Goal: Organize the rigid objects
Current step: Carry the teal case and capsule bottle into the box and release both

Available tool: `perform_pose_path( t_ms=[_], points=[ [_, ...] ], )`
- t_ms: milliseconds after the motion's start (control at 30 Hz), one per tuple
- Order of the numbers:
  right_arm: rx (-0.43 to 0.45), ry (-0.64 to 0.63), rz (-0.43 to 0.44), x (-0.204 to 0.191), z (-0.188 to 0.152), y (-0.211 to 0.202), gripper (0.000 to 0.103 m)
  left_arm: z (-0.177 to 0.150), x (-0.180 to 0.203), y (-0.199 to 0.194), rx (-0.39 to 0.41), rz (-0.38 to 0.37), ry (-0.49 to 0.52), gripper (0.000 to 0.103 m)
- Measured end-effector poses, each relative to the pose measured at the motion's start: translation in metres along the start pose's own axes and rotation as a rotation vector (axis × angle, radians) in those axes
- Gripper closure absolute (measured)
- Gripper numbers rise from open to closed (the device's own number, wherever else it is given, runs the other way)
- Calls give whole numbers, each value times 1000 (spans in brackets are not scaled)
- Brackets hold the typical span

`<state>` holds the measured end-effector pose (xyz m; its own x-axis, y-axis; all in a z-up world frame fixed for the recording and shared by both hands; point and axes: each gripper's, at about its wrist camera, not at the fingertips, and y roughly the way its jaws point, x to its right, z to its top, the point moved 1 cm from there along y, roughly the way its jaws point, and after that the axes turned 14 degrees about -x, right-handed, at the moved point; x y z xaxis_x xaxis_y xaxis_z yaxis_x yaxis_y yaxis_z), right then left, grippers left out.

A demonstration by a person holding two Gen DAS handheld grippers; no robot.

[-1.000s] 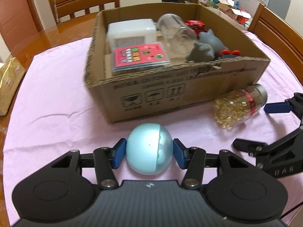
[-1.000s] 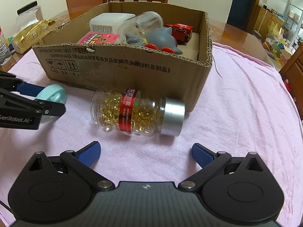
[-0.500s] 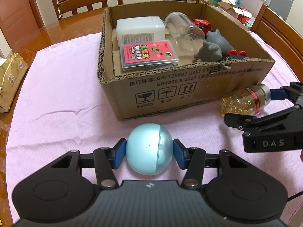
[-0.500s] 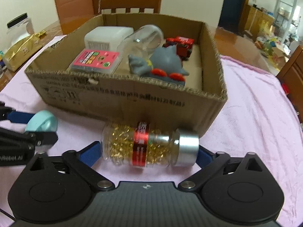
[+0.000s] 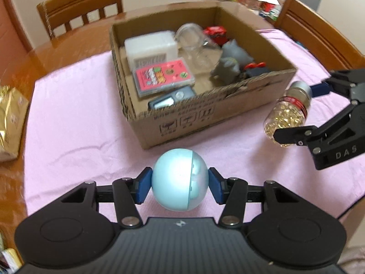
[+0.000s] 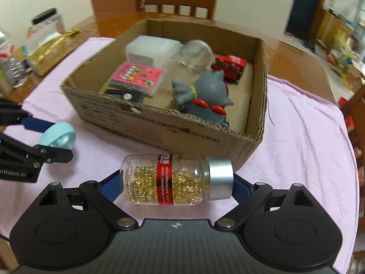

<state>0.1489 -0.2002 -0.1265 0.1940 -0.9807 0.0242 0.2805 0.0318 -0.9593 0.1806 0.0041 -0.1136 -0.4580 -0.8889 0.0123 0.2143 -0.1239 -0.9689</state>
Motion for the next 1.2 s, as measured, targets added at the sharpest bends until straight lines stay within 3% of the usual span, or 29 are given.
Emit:
perform_pose_path(
  t_ms=[233, 433, 667, 900, 933, 1000, 1033, 1200],
  points=[
    [57, -94, 8, 5, 11, -46, 6, 26, 7, -45, 100, 2, 53, 51],
    [113, -124, -6, 12, 30, -66, 6, 66, 18, -45, 178, -23, 69, 51],
    [115, -111, -8, 22, 49, -61, 6, 102, 28, -12, 158, -63, 27, 51],
    [79, -81, -7, 44, 68, -46, 6, 106, 21, 15, 113, -74, -39, 51],
    [79, -76, -4, 46, 70, -45, 6, 105, 19, 16, 116, -72, -49, 48],
    [78, -64, -2, 52, 78, -41, 6, 102, 17, 12, 137, -59, -62, 17],
    [78, -62, 0, 53, 81, -40, 6, 99, 16, 8, 163, -49, -63, 11],
    [92, -60, 1, 58, 103, -34, 6, 88, 8, -16, 252, 72, -78, 4]
  ],
)
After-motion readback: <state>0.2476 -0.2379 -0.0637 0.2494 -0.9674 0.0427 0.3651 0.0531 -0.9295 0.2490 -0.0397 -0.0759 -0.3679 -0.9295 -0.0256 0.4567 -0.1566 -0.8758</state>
